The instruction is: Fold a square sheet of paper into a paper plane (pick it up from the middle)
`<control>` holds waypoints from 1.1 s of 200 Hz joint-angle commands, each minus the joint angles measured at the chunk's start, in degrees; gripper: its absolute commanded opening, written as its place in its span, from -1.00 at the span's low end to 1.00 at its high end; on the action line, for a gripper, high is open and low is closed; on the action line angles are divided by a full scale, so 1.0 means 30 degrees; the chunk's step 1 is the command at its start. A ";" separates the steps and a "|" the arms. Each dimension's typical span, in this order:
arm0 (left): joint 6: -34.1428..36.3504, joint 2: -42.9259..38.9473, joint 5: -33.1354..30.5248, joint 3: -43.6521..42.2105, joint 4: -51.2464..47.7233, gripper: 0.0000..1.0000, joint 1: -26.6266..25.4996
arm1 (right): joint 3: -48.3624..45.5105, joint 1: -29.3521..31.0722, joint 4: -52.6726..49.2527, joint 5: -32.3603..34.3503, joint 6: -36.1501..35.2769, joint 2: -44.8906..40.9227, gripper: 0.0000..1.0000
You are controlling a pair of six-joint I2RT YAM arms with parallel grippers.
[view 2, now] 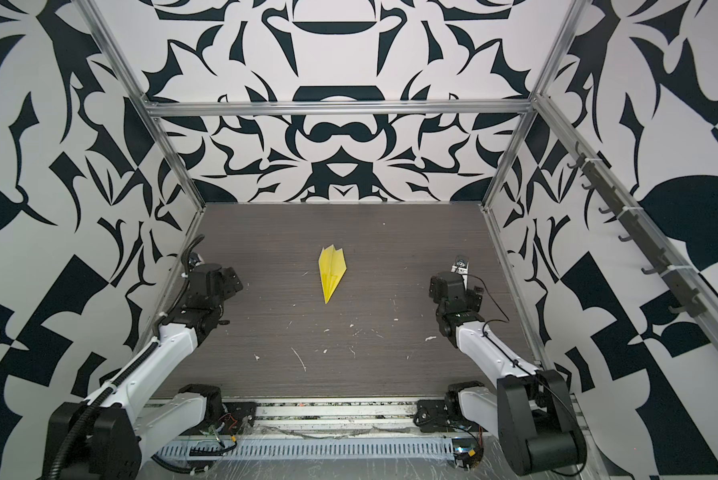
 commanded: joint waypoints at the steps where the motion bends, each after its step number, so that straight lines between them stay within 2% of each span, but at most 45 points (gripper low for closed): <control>1: 0.1547 -0.0420 -0.0838 -0.1786 0.4876 0.99 0.0727 | -0.0308 -0.0383 0.4032 -0.1063 -0.1022 0.0841 0.96; 46: 0.3361 0.1674 0.3185 -0.3706 1.0204 0.99 0.2355 | -0.0626 -0.0439 0.7931 -0.2576 -0.2220 0.3513 0.96; 105: 0.5330 0.4510 0.7925 -0.4807 1.6798 0.99 0.3419 | -0.1215 -0.0643 1.2842 -0.5568 -0.3333 0.6779 0.96; 125: 0.5571 0.6190 0.8478 -0.4765 1.8384 0.99 0.3801 | -0.1727 -0.0635 1.4789 -0.5972 -0.3584 0.7764 0.96; 158: 0.5468 0.8896 0.8566 -0.4541 2.0790 0.99 0.4056 | -0.1539 -0.0688 1.4071 -0.6723 -0.3681 0.7652 0.99; 187: 0.5384 1.0027 0.8558 -0.3653 2.0148 0.99 0.4056 | -0.1302 -0.0704 1.3648 -0.6612 -0.3716 0.7686 0.99; 209: 0.5223 0.9848 0.8323 -0.2617 1.7755 0.99 0.4049 | -0.1391 -0.0695 1.3731 -0.6534 -0.3651 0.7629 0.99; 220: 0.5274 0.9871 0.8368 -0.2582 1.7775 0.99 0.4040 | -0.1391 -0.0688 1.3674 -0.6558 -0.3680 0.7597 0.99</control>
